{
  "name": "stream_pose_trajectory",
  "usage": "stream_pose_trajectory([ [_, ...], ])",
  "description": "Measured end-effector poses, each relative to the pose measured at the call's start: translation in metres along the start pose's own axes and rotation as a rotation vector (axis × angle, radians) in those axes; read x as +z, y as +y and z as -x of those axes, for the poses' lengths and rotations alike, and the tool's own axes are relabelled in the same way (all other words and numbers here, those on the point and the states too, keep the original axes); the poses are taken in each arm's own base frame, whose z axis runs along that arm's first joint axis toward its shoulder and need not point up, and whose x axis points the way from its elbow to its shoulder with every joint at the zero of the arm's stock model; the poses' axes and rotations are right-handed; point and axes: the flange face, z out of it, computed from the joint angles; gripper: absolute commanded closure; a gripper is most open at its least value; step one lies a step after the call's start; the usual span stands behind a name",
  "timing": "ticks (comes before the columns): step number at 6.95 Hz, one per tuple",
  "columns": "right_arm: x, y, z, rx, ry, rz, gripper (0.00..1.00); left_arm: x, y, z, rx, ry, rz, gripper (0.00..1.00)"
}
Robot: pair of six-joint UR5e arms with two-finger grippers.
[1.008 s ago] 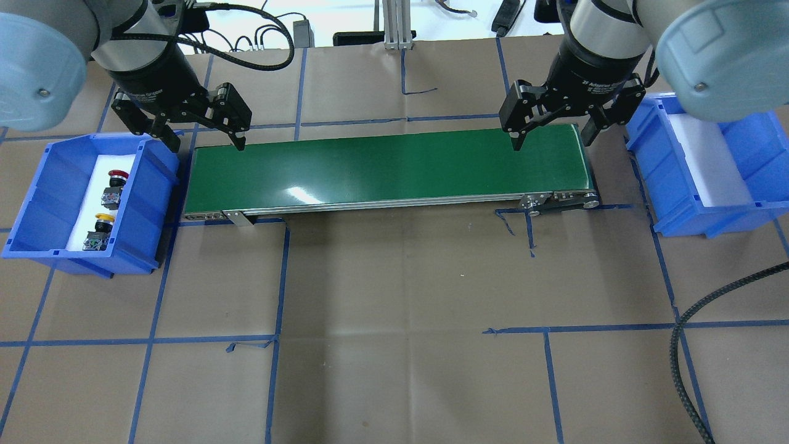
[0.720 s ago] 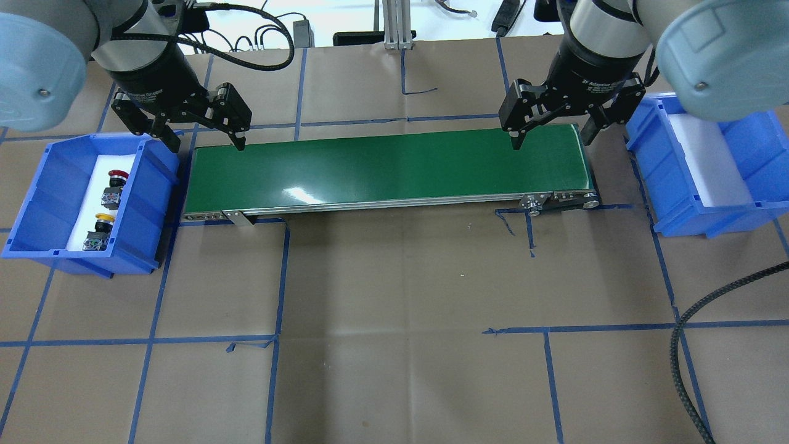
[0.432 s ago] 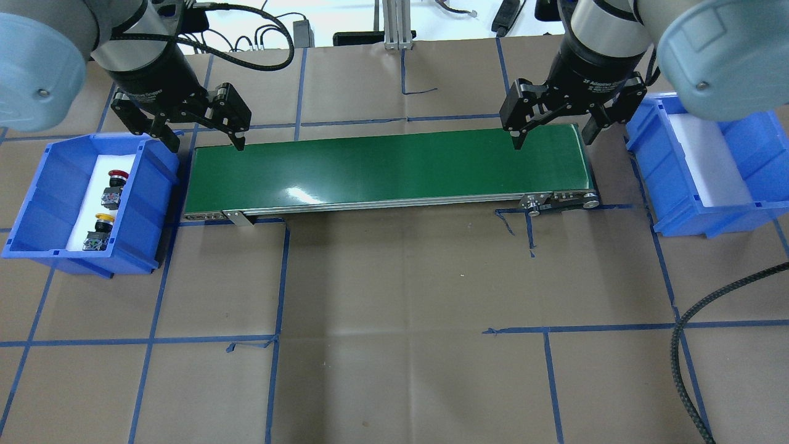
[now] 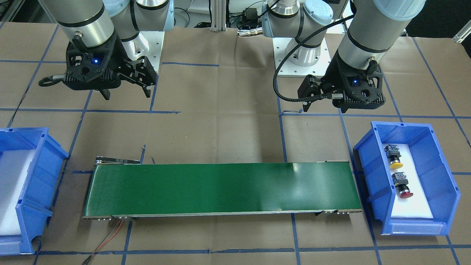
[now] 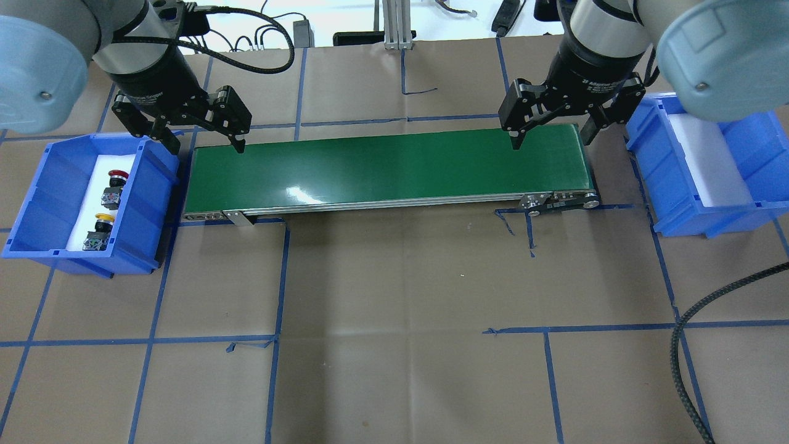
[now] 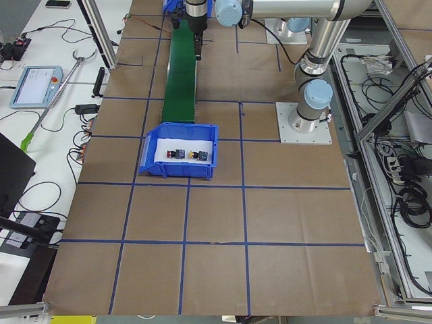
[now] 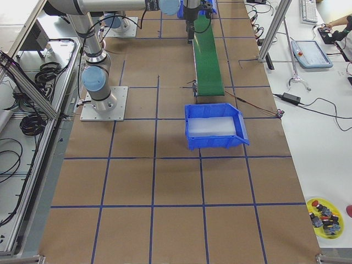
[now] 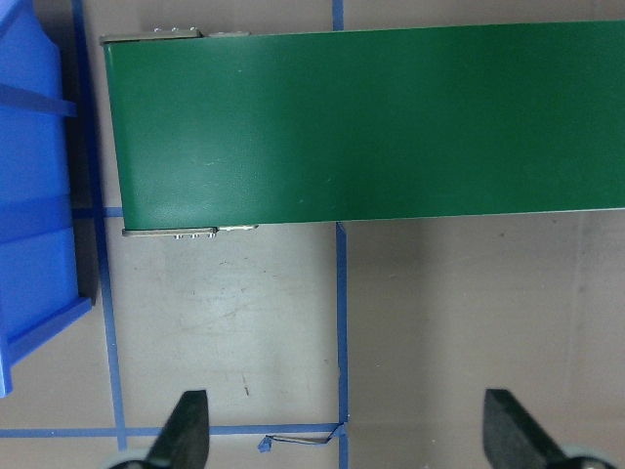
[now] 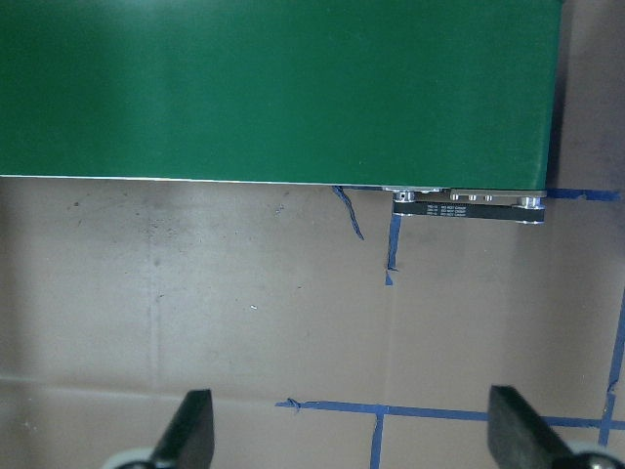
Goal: Transport two buttons from left to right
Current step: 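Move the left gripper toward the blue bin holding the buttons, then lower the left gripper into the bin and grasp the yellow-capped button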
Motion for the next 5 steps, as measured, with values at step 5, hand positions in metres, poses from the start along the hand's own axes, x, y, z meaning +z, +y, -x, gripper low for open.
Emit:
stream_pose_trajectory([
  [5,0.001,0.000,-0.002,0.001,0.008,0.003,0.00,0.005,-0.012,0.076,0.015,0.002,0.003,0.00],
])
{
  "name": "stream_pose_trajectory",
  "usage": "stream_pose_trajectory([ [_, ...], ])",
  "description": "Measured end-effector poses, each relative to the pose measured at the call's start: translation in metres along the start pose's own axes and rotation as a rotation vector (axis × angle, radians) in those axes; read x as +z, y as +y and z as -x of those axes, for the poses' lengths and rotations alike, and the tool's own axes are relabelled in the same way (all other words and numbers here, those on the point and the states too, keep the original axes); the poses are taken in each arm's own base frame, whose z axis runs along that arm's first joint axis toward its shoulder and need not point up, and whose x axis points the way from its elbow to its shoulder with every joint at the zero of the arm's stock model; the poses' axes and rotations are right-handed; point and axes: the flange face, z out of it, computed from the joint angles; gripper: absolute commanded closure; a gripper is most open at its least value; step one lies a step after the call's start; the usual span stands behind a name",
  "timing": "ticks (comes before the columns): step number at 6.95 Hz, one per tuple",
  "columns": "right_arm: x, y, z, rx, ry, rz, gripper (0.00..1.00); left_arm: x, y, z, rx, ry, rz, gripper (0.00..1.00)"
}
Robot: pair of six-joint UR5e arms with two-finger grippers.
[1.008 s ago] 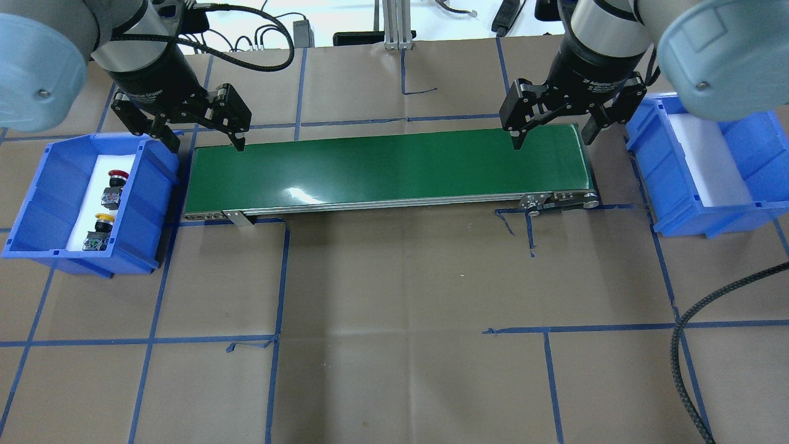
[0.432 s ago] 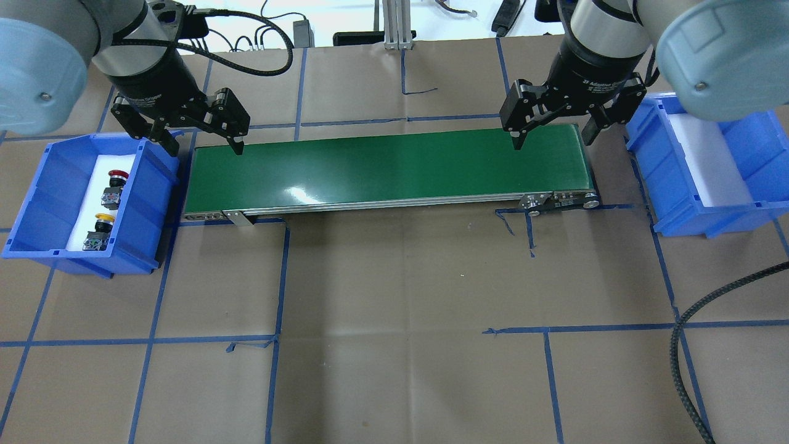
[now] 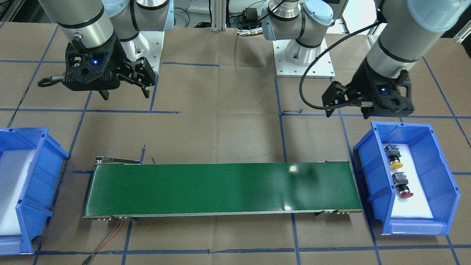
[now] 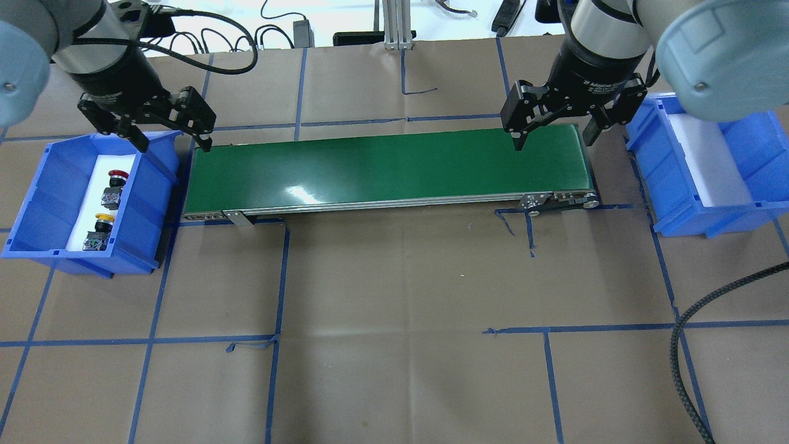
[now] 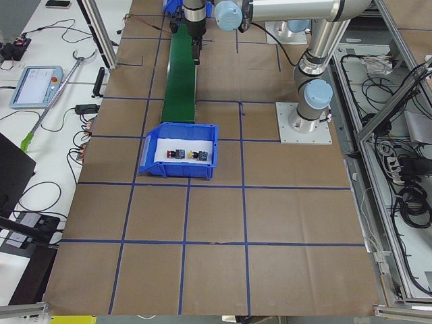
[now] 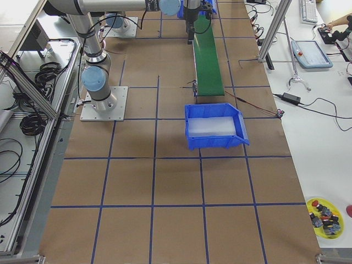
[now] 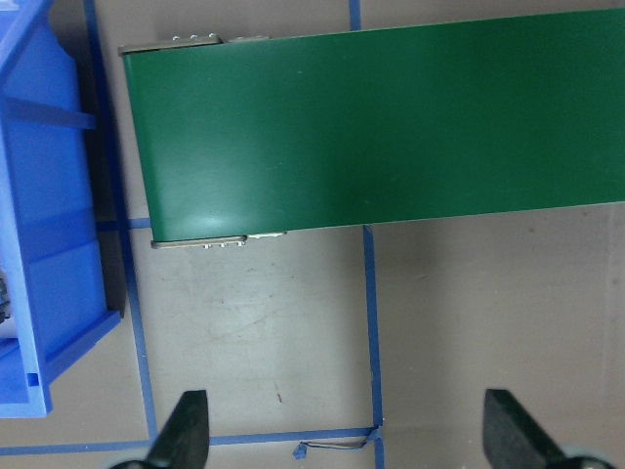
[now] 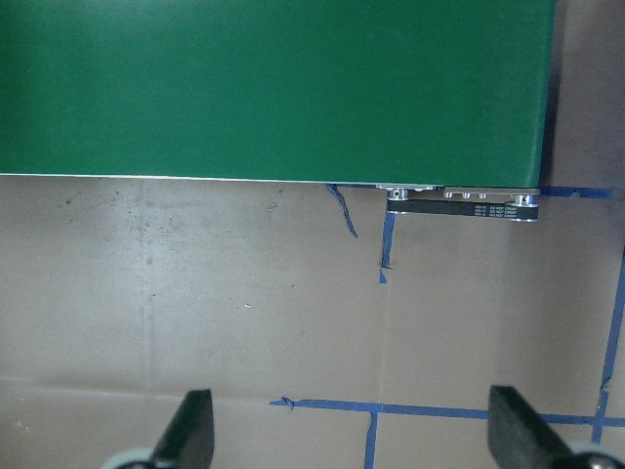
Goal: Transport two buttons from left to right
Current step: 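Lower the left gripper into the bin and grasp the yellow-capped button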
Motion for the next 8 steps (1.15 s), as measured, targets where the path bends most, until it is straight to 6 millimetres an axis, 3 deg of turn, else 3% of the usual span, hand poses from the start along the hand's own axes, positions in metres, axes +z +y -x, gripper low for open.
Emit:
stream_pose_trajectory([
  [2,-0.002,0.001,0.000,0.001,0.001,-0.003,0.00,0.005,0.001,0.087,-0.005,0.003,0.010,0.00],
  [5,-0.002,0.001,0.000,0.001,-0.002,-0.003,0.00,0.033,0.019,0.228,0.017,0.030,0.036,0.00],
  [6,-0.002,0.001,0.000,0.001,-0.002,-0.003,0.00,0.044,0.021,0.256,0.020,0.032,0.033,0.00],
  [8,-0.003,0.001,0.000,0.001,-0.001,-0.005,0.00,0.069,0.015,0.280,0.023,0.030,0.019,0.00],
])
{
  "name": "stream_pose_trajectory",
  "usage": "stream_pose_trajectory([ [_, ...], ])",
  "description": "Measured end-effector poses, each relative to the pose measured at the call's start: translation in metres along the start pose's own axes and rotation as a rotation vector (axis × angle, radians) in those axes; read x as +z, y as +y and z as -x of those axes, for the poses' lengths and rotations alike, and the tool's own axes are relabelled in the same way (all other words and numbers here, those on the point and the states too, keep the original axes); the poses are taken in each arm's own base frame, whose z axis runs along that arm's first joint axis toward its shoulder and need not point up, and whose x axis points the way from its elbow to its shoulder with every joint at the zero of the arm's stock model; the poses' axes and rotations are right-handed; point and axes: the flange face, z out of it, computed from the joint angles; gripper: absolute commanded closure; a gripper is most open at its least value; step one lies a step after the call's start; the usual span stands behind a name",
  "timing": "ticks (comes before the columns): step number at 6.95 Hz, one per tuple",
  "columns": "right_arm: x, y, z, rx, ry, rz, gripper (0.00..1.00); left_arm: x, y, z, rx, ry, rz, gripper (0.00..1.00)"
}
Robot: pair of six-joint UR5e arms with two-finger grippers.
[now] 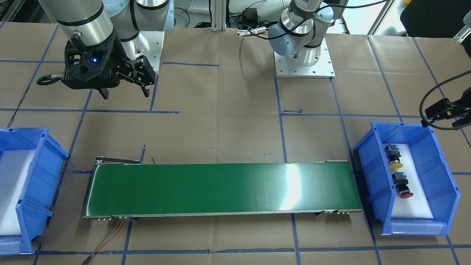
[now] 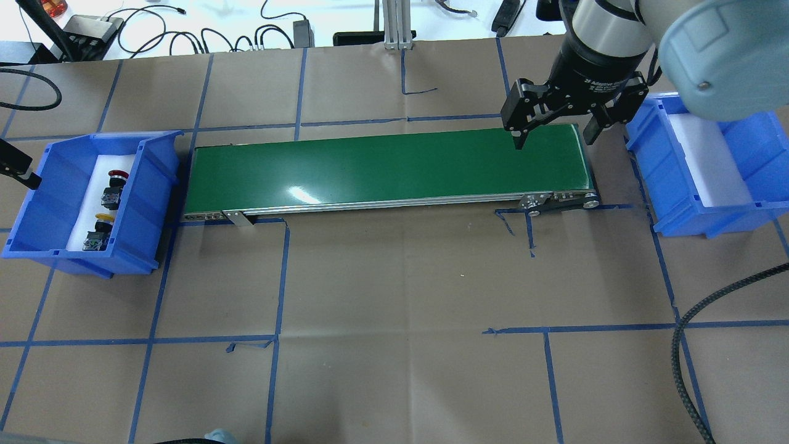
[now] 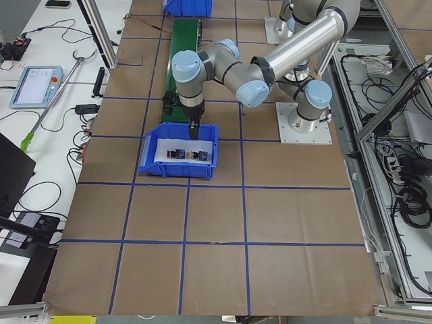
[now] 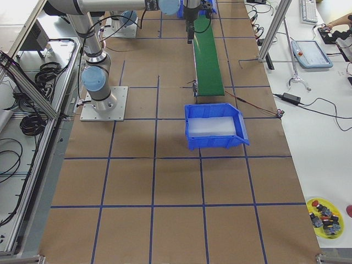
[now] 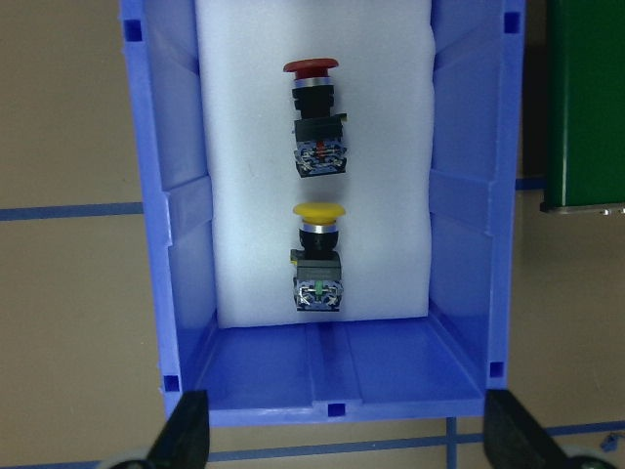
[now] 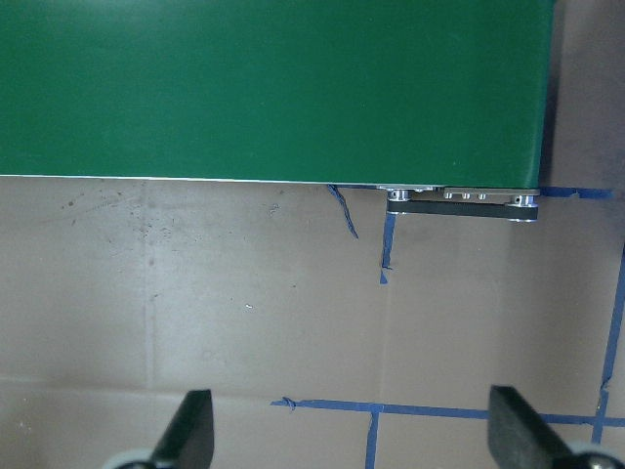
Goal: Transport two buttons from left to right
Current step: 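Lower the left gripper into the bin and grasp the yellow-capped button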
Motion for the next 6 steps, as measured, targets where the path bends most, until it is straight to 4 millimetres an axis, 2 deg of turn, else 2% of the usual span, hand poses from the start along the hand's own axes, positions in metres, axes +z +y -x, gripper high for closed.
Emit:
stream_pose_trajectory([
  [2,0.000,0.000,0.000,-0.001,0.001,-0.001,0.00,0.030,-0.003,-0.002,0.000,-0.016,-0.024,0.00],
  [6,0.000,0.000,0.000,-0.002,-0.004,0.003,0.00,0.115,0.004,-0.013,-0.022,-0.029,-0.086,0.00],
])
